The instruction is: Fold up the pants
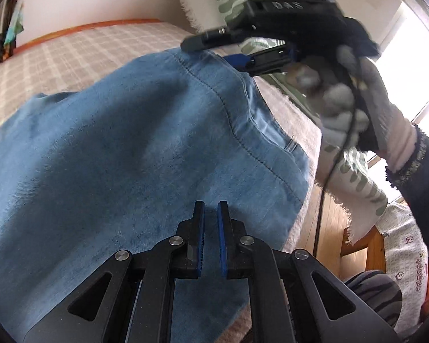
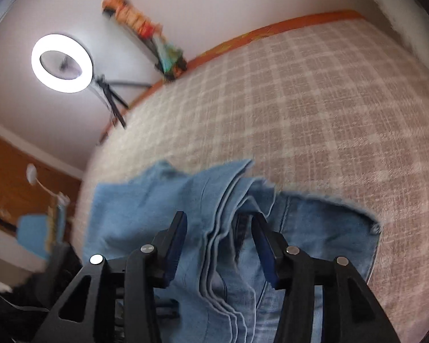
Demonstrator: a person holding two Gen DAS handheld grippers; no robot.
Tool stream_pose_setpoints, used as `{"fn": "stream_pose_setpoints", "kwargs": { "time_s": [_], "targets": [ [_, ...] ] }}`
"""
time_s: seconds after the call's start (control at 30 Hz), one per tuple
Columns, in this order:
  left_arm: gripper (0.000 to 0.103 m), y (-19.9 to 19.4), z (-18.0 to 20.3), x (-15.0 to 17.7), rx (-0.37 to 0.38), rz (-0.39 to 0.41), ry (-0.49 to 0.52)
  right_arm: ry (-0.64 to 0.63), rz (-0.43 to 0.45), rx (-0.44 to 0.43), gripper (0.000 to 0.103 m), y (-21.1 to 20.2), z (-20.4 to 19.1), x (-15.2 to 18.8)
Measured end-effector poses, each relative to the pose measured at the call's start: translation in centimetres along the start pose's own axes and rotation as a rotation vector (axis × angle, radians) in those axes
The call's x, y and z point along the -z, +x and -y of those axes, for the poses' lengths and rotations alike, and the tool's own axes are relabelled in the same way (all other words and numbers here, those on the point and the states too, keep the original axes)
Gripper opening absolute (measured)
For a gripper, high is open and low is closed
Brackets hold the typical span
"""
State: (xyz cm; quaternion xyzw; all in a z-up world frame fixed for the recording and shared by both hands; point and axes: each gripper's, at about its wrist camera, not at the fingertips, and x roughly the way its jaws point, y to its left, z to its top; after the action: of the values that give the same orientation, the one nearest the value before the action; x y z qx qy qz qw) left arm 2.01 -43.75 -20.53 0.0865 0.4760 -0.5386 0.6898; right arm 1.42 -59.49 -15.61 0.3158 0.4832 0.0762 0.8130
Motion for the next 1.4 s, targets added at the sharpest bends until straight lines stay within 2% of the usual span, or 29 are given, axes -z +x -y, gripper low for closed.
{"fn": "stream_pose_setpoints", "kwargs": {
  "time_s": [0.07, 0.13, 0.2, 0.27, 0.3, 0.37, 0.4, 0.53, 0.57, 0.6, 0.63, 0.67, 0.73, 0.77, 0.8, 0.97, 1.1, 1.3, 1.33, 1.37, 1.4],
  "targets": [
    [0.007, 0.0, 0.2, 0.1, -0.002, 0.001, 0.007, 0.096, 0.022, -0.044, 0.05, 0.3, 1.9, -1.1],
    [0.007, 0.0, 0.4, 0.1, -0.002, 0.0, 0.011, 0.154, 0.003, -0.064, 0.049, 1.7, 2.7, -1.9],
    [0.007, -0.1, 0.2, 0.1, 0.004, -0.002, 0.002, 0.155, -0.01, -0.064, 0.042, 2.7, 2.5, -2.4],
    [0.007, -0.5, -0.1, 0.1, 0.004, 0.001, -0.012, 0.106, -0.01, -0.04, 0.033, 3.3, 1.2, -2.6],
    [0.007, -0.9, -0.3, 0.1, 0.002, 0.007, -0.021, 0.061, -0.006, -0.021, 0.025, 3.3, 0.1, -2.6],
    [0.007, -2.2, -0.9, 0.1, 0.0, 0.027, -0.039, -0.033, 0.033, 0.038, 0.017, 2.4, -2.2, -2.2],
    [0.007, -3.1, -1.3, 0.1, -0.004, 0.044, -0.045, -0.09, 0.066, 0.067, 0.008, 1.6, -3.4, -1.9],
    [0.007, -6.2, -2.8, 0.4, -0.085, 0.121, -0.049, -0.212, 0.187, 0.231, 0.0, -1.4, -4.9, -1.5],
    [0.007, -6.3, -3.3, 0.3, -0.104, 0.119, -0.052, -0.197, 0.203, 0.287, 0.0, -1.3, -4.4, -1.7],
    [0.007, -6.1, -3.9, 0.2, -0.113, 0.107, -0.066, -0.156, 0.181, 0.274, 0.0, -1.0, -3.2, -2.0],
    [0.007, -6.2, -4.5, 0.1, -0.118, 0.1, -0.086, -0.109, 0.156, 0.222, 0.0, -0.5, -2.0, -2.3],
    [0.007, -6.3, -4.9, 0.1, -0.12, 0.101, -0.103, -0.067, 0.136, 0.195, 0.005, -0.3, -1.1, -2.3],
    [0.007, -7.2, -5.5, 0.2, -0.131, 0.115, -0.107, -0.035, 0.133, 0.211, 0.014, -0.6, -0.7, -1.6],
    [0.007, -7.7, -5.4, 0.3, -0.135, 0.126, -0.098, -0.033, 0.132, 0.194, 0.029, -1.0, -0.7, -1.0],
    [0.007, -8.1, -5.4, 0.4, -0.139, 0.132, -0.09, -0.035, 0.123, 0.166, 0.04, -1.5, -1.0, -0.1],
    [0.007, -10.4, -5.4, 0.6, -0.156, 0.165, -0.08, -0.03, 0.086, 0.136, 0.047, -4.0, -2.2, 5.7],
    [0.007, -12.2, -5.8, 1.2, -0.183, 0.181, -0.08, 0.03, 0.066, 0.097, 0.06, -4.1, -1.3, 9.4],
    [0.007, -13.0, -6.5, 2.2, -0.216, 0.172, -0.109, 0.123, 0.03, 0.055, 0.061, -2.5, 0.4, 12.8],
    [0.007, -13.1, -6.5, 2.4, -0.221, 0.171, -0.108, 0.12, 0.028, 0.059, 0.058, -2.3, 0.1, 13.1],
    [0.007, -13.1, -6.5, 2.6, -0.226, 0.17, -0.107, 0.114, 0.03, 0.07, 0.044, -2.3, -0.3, 13.3],
    [0.007, -13.2, -6.5, 2.7, -0.229, 0.169, -0.109, 0.103, 0.025, 0.083, 0.039, -2.3, -0.9, 13.4]
  ]
}}
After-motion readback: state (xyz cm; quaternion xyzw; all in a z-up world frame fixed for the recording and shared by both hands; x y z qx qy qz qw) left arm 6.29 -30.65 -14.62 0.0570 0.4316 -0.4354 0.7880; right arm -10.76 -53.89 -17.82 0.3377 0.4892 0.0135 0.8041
